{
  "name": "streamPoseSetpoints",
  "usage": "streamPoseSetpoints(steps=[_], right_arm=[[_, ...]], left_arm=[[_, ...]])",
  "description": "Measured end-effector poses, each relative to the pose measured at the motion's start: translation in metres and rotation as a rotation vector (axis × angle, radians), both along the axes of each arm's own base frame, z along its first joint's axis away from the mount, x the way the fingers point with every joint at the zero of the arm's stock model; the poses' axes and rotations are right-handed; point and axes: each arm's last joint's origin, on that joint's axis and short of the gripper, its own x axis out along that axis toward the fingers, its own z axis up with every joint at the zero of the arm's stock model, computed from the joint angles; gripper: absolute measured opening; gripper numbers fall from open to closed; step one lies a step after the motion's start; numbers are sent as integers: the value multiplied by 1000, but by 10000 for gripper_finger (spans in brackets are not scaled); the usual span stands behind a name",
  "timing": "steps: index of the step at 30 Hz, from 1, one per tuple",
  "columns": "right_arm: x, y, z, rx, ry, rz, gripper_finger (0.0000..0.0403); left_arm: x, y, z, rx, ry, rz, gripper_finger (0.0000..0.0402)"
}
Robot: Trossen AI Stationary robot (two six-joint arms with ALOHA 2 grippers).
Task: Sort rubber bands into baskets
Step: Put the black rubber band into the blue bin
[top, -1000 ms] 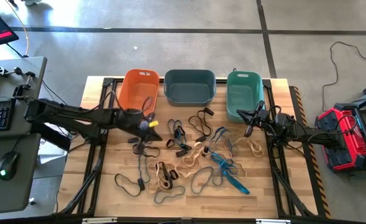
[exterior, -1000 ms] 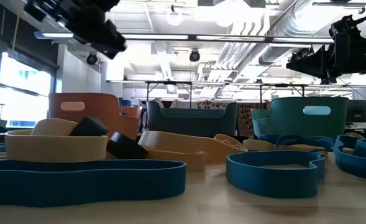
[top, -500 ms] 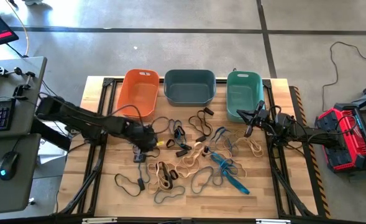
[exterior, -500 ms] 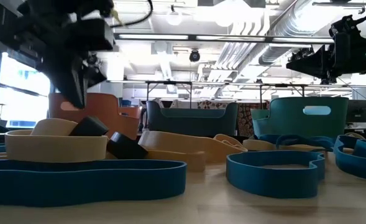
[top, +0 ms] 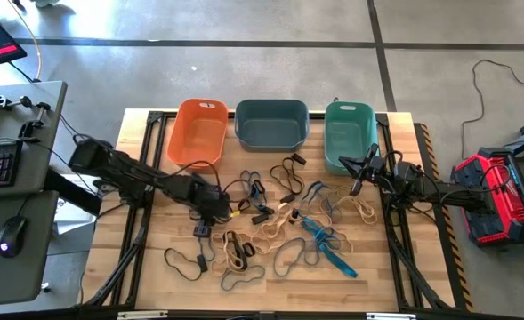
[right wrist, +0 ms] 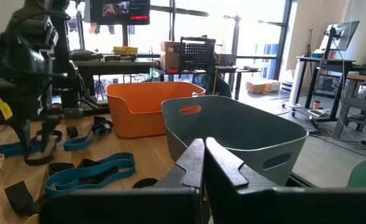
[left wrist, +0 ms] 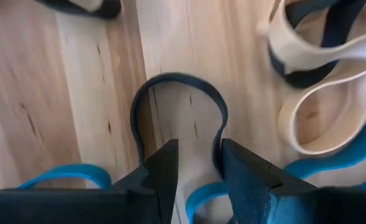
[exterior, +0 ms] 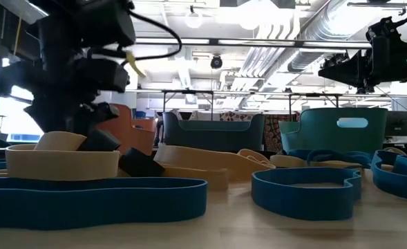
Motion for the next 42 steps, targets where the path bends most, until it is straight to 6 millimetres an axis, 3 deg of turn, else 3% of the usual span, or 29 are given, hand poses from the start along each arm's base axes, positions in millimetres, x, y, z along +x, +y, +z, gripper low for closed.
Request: streamPoseSetpoints(steps=[6, 13, 20, 24, 35, 42], right_arm=[[0, 0, 0, 0, 0, 0, 0], [0, 0, 0, 0, 0, 0, 0], [0, 0, 0, 0, 0, 0, 0], [0, 0, 0, 0, 0, 0, 0], [0, 0, 0, 0, 0, 0, 0], [0, 0, 0, 0, 0, 0, 0]], left_arm=[[7, -2, 1, -21, 6, -4, 88], [21, -5, 16, -59, -45, 66, 9], [33, -2, 34, -102, -77, 84, 1], [28, -1, 32, -84, -25, 83, 19], [21, -3, 29, -24, 27, 14, 112], [19, -4, 28, 12, 36, -51, 125]])
